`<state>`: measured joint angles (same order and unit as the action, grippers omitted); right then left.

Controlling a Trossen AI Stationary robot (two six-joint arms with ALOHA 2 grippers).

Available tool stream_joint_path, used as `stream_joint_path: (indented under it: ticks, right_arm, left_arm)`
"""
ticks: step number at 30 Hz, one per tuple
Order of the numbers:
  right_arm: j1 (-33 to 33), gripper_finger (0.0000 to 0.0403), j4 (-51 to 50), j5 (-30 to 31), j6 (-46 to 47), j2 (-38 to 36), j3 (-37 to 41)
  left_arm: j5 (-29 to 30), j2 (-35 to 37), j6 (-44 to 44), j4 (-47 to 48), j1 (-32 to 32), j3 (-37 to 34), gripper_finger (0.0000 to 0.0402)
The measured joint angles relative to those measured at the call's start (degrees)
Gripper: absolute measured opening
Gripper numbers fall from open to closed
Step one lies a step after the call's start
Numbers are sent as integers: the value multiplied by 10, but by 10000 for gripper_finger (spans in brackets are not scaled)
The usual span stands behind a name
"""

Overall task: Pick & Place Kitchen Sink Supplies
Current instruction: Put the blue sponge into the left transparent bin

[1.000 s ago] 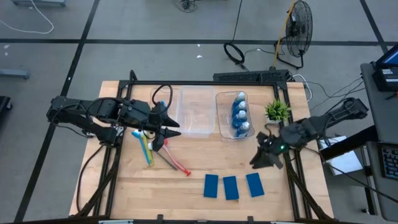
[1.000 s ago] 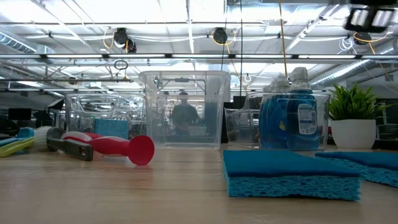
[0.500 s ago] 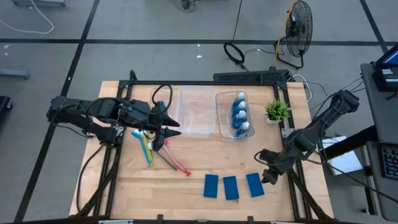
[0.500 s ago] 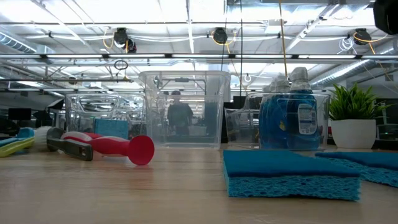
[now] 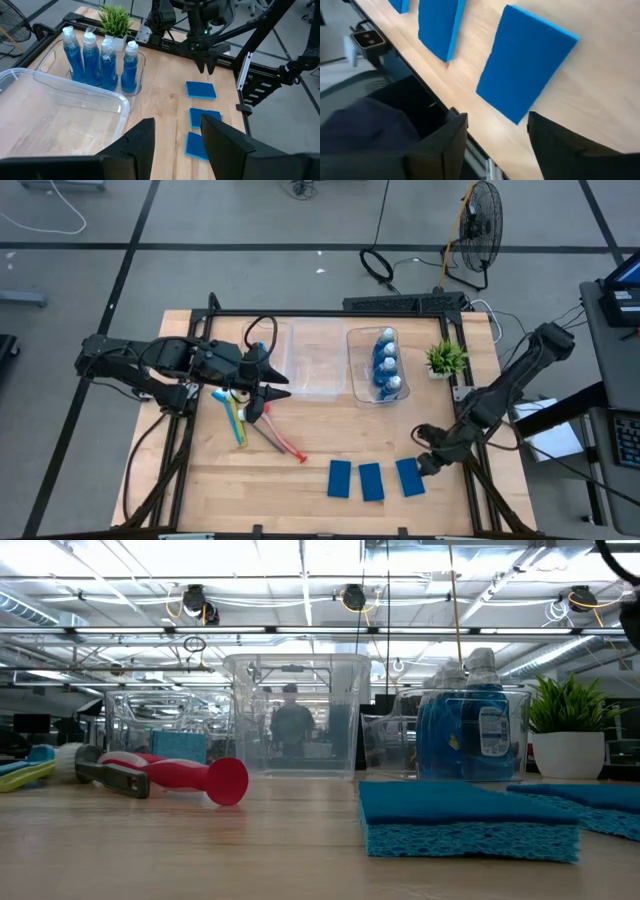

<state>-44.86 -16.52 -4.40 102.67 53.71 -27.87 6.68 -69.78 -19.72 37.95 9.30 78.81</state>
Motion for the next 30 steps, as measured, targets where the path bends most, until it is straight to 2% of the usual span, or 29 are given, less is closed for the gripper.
stream_joint_path:
  ticks: [7,11,18,26,30]
  right_arm:
    - [-1,244,148,-1,57,0,79]
    - [-13,245,159,-1,96,0,106]
    - [-38,238,178,4,132,0,110]
    - [-44,242,238,112,101,0,110]
    - [-44,239,257,137,85,0,110]
  left_arm:
    - [0,0,-3,0,0,0,163]
    - [0,0,-5,0,0,0,163]
    - [0,0,-5,0,0,0,163]
    - [0,0,-1,0,0,0,163]
    - [-1,0,-1,0,0,0,163]
